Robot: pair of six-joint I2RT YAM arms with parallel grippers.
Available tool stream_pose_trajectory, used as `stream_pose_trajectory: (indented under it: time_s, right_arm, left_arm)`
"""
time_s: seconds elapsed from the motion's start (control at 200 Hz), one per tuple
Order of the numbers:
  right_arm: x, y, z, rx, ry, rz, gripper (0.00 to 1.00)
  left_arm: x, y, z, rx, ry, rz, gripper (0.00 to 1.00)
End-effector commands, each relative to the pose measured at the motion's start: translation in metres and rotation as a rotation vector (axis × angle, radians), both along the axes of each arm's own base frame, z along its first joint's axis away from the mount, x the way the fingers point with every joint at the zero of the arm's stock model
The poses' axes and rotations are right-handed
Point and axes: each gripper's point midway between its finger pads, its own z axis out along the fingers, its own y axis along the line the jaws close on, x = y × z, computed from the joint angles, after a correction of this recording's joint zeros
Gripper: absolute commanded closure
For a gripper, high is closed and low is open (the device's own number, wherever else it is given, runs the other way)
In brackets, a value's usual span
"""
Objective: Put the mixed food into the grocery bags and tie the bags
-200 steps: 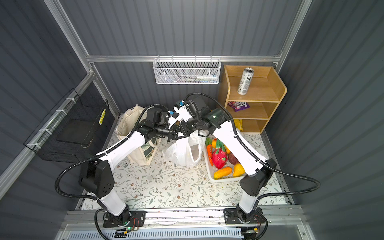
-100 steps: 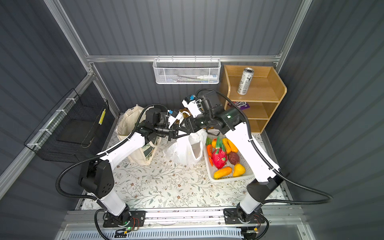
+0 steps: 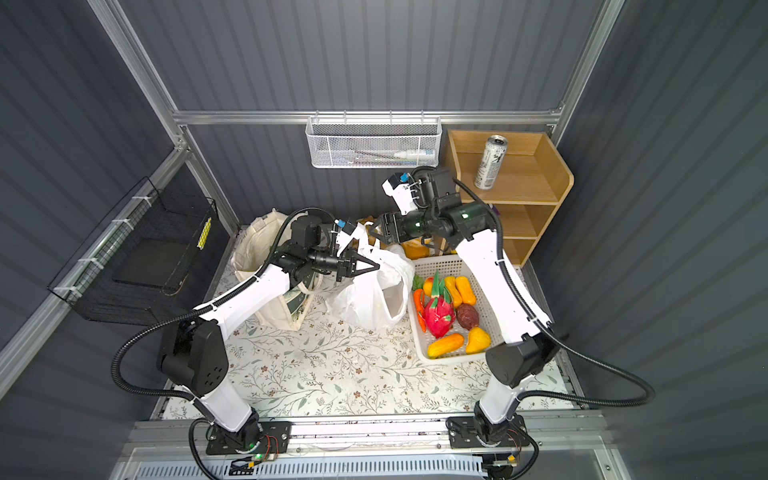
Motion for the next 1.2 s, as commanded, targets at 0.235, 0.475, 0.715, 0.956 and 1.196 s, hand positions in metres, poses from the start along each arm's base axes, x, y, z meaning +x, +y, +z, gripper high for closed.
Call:
stream_pose_trajectory:
  time_s: [0.235, 0.475, 0.715, 0.956, 1.196]
  right_arm:
    - [0.010, 0.009, 0.010, 0.081, 0.032, 0.035, 0.38]
    - [0.009, 0.023, 0.020, 0.152, 0.059, 0.105, 0.77]
    - [0.005, 0.017, 0.018, 0.147, 0.064, 0.102, 0.52]
    - [0.007, 0.012, -0.001, 0.144, 0.103, 0.088, 0.52]
    - [0.009, 0.014, -0.003, 0.173, 0.118, 0.097, 0.84]
  left_arm:
    - [-0.005, 0.002, 0.004, -0.021, -0.006, -0.027, 1.00]
    - [-0.004, 0.002, -0.001, -0.021, 0.007, -0.019, 1.00]
    - [-0.003, 0.001, 0.001, -0.034, 0.013, -0.016, 1.00]
    - [-0.003, 0.001, 0.005, -0.039, 0.005, -0.016, 1.00]
    - [-0.003, 0.001, 0.005, -0.041, 0.012, -0.015, 1.00]
